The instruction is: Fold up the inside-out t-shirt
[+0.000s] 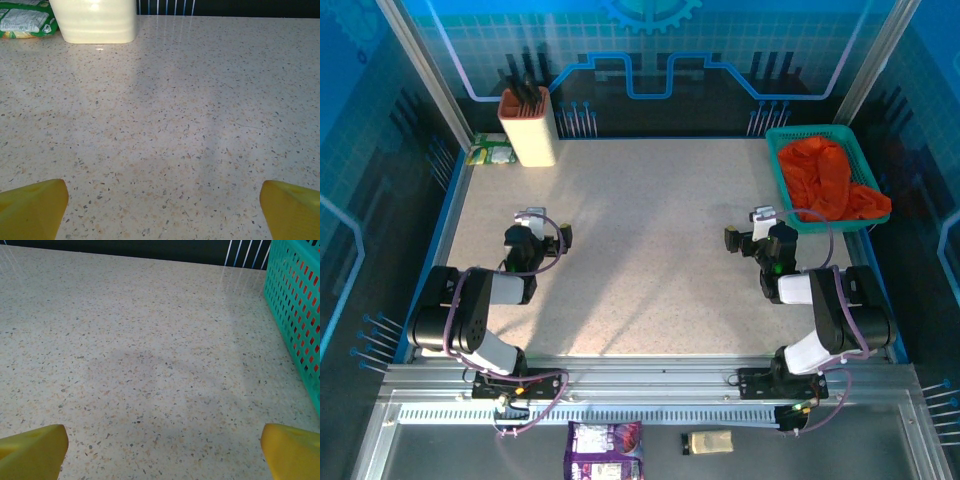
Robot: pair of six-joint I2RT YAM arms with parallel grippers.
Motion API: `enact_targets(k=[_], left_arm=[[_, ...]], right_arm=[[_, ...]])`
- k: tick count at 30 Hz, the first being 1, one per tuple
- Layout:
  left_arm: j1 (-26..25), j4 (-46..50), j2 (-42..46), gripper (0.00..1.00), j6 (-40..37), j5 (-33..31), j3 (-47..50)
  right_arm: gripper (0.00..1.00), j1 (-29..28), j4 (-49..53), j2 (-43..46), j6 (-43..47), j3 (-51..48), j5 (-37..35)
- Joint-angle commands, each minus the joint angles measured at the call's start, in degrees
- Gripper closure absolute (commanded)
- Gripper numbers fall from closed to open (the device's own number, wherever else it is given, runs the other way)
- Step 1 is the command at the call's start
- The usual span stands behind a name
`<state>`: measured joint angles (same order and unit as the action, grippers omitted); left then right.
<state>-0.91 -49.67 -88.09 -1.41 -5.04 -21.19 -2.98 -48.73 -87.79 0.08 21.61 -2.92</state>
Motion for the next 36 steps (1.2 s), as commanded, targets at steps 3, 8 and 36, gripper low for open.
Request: enact_targets(k=[3,8,36], left_arm=[[0.48,-2.01,-0.59,0.01,0.83,1.39,-1.14],[-0.12,-2.32,1.82,0.01,0.31,1.02,0.02],[-0.85,51.69,30.89,0.01,18.67,-1.01,-18.27]], right_arm=[[0.0,-0.93,-2.6,-0.59,0.77,1.24,-1.21],[0.0,-3.24,-4.89,0.39,2.05,-0.26,-6.11],[0.12,16.56,65.77,6.18,-27.6,43.0,-0.58]])
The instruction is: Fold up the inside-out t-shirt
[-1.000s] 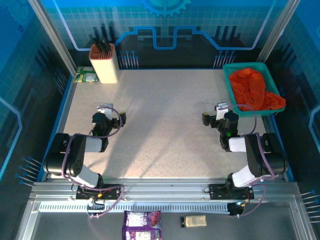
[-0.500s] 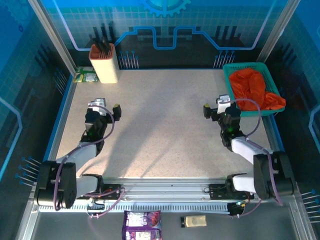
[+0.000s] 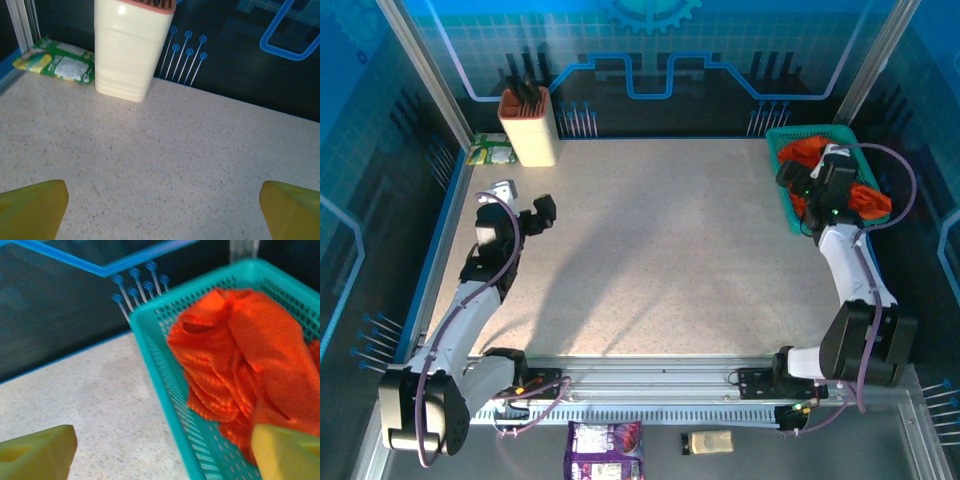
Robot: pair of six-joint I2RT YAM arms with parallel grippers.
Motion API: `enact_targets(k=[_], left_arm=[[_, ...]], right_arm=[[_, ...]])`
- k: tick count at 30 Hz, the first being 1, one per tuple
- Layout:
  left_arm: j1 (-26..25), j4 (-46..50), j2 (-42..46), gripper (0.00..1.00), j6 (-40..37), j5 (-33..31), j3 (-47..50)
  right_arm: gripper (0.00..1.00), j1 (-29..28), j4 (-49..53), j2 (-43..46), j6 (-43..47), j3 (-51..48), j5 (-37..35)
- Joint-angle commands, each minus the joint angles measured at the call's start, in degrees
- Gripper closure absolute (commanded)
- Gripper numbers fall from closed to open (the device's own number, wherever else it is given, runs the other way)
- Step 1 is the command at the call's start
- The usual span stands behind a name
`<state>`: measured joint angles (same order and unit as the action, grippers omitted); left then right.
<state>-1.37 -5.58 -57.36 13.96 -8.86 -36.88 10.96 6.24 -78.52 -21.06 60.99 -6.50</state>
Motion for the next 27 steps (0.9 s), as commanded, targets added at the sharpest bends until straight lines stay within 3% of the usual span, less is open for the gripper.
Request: enact_targets(k=[1,11,27], left_arm=[[-0.35,8.78,-0.1,0.01,3.88,3.55,-3.27],[-0.55,13.48,-5.05,0.01,7.58,10.72,-7.62],[-0.84,17.03,-6.8,0.01,8.76,11.98,-10.06]], right_arm=[[0.13,3.71,11.93,-4.76,-7.53,5.14,3.83],[0.25,6.62,18.13,-23.89,-15.1,21.2,2.83],[0.46,2.41,31.2,-52.52,-5.58,53.34,-7.05]])
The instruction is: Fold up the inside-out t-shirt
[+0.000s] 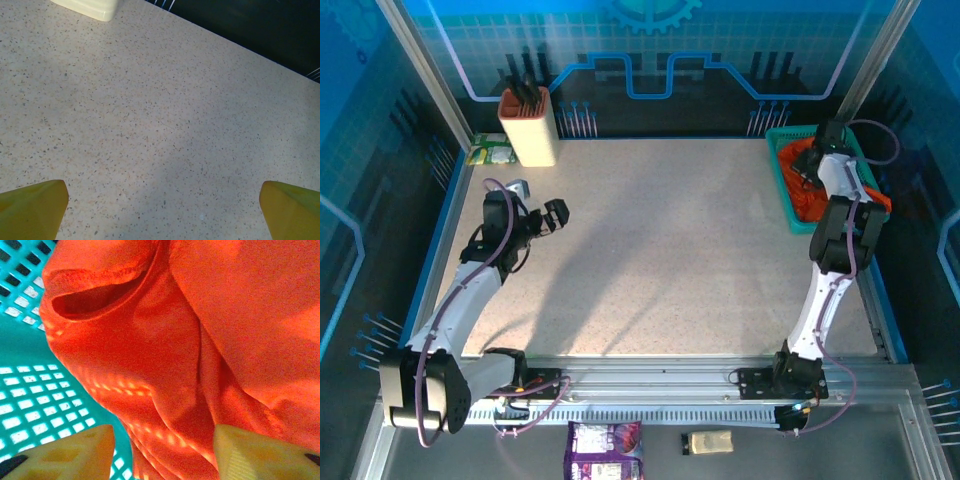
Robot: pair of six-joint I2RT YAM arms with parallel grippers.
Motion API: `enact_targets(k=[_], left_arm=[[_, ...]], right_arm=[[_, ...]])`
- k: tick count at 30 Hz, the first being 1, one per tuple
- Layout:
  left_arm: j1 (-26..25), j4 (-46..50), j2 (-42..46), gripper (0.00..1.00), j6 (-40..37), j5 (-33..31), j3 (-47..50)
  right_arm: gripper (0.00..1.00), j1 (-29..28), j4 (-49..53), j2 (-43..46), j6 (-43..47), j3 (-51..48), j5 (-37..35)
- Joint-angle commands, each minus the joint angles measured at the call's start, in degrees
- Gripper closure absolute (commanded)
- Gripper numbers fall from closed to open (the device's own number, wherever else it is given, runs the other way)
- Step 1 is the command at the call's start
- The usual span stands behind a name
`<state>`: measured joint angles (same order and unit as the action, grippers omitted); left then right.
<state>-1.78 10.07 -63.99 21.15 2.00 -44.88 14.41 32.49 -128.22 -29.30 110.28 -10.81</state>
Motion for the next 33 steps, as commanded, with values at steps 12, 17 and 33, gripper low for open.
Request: enact_targets(k=[12,17,33], left_arm=[[-0.5,0.98,-2.51,0.01,3.14,1.95,-2.01],[-0.6,0.37,-3.32,0.01,4.81,2.71,-2.39],[-1.12,1.89,-1.42,0.01,5.18,2.62,-2.71]], right_arm=[[0.74,-1.65,6.44,-9.17,4.5,7.83,-2.9],[0.97,-1.74,4.9,-6.73,5.86,6.15,-2.47],[1.0,-3.77,4.0,12.59,6.99,2.67,-1.62]])
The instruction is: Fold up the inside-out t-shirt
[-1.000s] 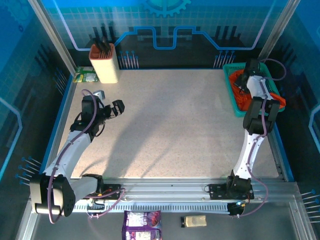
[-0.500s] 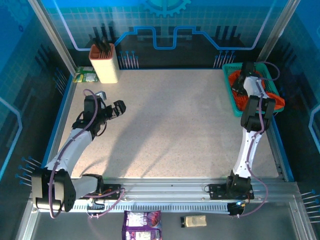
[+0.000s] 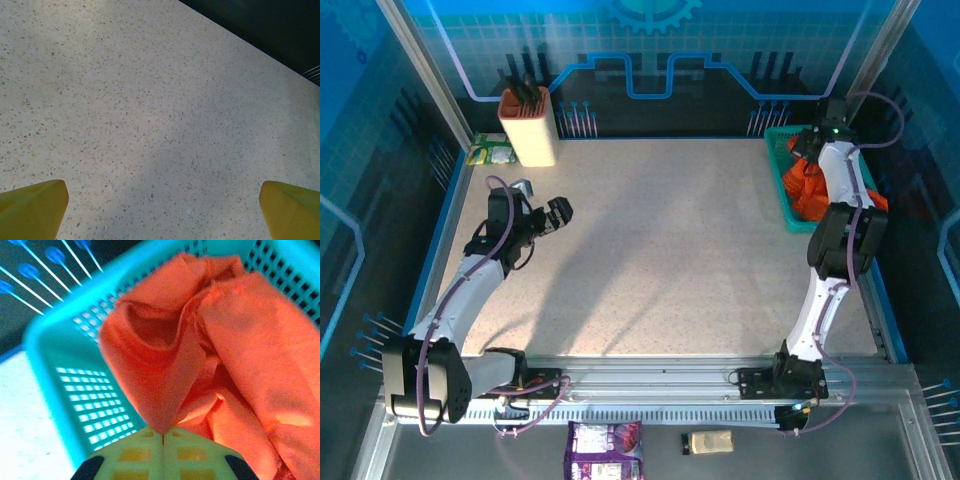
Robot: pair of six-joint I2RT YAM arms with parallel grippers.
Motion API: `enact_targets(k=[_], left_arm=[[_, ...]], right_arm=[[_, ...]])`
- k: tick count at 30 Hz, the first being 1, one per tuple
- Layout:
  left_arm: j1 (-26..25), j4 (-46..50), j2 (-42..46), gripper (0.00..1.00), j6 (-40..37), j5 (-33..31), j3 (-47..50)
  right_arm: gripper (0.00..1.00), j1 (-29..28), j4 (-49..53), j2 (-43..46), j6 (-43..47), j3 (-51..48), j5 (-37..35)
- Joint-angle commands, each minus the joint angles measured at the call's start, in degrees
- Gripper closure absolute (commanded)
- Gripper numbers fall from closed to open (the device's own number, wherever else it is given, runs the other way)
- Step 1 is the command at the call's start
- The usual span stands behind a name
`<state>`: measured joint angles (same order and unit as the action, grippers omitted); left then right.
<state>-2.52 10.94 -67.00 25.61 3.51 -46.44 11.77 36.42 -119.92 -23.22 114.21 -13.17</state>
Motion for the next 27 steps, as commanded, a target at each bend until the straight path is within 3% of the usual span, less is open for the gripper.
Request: enact_targets(k=[1,16,27], left_arm=[[-0.37,1.1,1.61,0.01,0.76,1.12,-1.11],[-0.46,1.54,4.28,0.01,1.55,1.5,0.53],[-0.55,0.27,4.34,0.01,2.25,2.12,1.54]], right_arm=[[1.0,-1.24,0.16,5.71,0.9,-1.56,1.16],[1.0,-8.46,0.75,23.19,2.34,-1.81,2.01],[1.0,-22.4,1.2,30.83,7.05,2.25,-3.44]])
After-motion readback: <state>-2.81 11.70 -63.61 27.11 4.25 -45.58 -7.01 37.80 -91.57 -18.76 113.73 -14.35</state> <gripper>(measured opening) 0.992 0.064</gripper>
